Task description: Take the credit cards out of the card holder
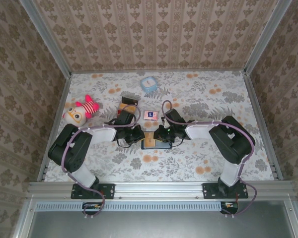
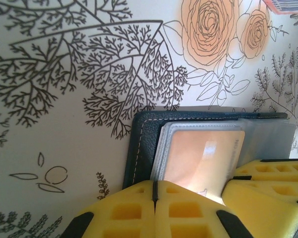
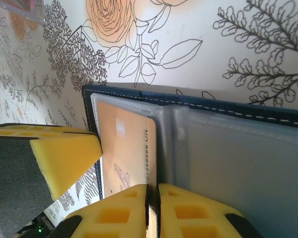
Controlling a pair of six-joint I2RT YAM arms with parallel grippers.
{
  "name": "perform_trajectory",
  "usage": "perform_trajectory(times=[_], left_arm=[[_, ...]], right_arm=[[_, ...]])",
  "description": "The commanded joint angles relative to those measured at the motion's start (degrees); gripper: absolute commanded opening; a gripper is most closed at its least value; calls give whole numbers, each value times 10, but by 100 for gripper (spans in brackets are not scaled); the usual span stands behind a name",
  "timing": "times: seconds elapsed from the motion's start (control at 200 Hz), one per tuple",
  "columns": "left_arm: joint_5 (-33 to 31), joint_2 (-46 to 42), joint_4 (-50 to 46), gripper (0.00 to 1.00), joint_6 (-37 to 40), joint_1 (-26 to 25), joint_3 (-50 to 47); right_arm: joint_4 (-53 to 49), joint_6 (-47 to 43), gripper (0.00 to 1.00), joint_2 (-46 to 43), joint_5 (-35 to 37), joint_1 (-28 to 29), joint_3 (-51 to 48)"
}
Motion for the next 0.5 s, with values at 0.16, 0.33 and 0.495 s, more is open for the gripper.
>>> perform_trajectory(times=[0.16, 0.33, 0.495], left_arm=[[-53, 26, -75, 4, 16, 0, -6], [-57, 28, -75, 3, 18, 0, -6], [-57, 33, -73, 1, 17, 0, -4]], right_arm=[[5, 6, 18, -14, -12, -4, -11], [-2, -1, 13, -19, -7, -4, -11], [-6, -2, 10, -24, -5, -6, -12]])
